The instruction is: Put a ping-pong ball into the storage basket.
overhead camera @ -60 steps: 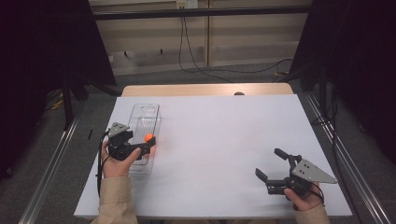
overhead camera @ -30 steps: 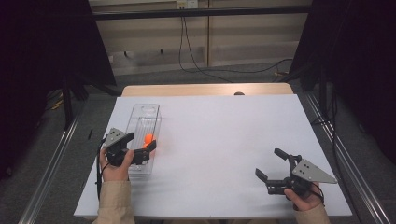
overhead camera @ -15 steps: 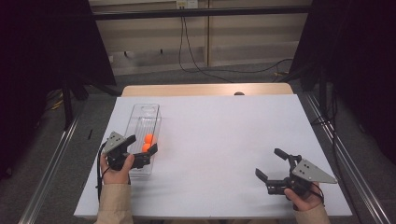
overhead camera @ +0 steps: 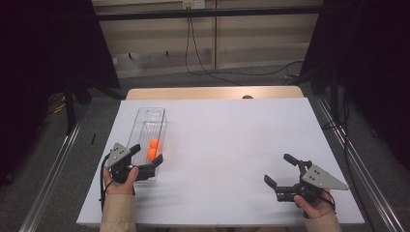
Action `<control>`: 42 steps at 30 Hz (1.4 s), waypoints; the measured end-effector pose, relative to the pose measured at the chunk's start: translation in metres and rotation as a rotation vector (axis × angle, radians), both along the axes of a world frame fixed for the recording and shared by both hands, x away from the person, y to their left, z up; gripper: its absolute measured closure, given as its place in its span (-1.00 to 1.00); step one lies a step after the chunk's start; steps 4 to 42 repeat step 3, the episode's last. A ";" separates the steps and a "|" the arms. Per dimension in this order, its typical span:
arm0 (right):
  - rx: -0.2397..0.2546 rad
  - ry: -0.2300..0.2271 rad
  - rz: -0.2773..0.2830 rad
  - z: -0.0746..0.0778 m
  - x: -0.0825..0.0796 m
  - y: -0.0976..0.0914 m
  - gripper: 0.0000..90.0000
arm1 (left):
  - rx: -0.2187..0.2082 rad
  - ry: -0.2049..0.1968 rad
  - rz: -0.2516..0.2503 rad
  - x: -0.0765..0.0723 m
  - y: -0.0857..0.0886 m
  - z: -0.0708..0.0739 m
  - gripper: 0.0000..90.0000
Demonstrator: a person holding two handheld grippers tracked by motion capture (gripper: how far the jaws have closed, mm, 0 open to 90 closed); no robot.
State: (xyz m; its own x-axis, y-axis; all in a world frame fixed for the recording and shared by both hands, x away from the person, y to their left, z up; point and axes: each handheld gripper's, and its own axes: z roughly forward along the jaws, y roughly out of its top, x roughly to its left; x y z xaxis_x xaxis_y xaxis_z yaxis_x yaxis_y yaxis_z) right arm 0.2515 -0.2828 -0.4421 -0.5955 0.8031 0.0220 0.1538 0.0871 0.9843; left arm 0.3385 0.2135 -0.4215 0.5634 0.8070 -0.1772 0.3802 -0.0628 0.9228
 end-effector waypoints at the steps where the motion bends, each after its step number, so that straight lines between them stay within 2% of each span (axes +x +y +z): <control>1: -0.001 0.000 0.001 0.000 0.000 0.000 -0.94 | -0.002 -0.003 0.001 -0.001 0.000 0.000 -0.93; 42: -0.003 0.001 0.001 0.000 0.000 0.000 -0.94 | -0.003 -0.010 0.000 -0.001 0.001 0.000 -0.93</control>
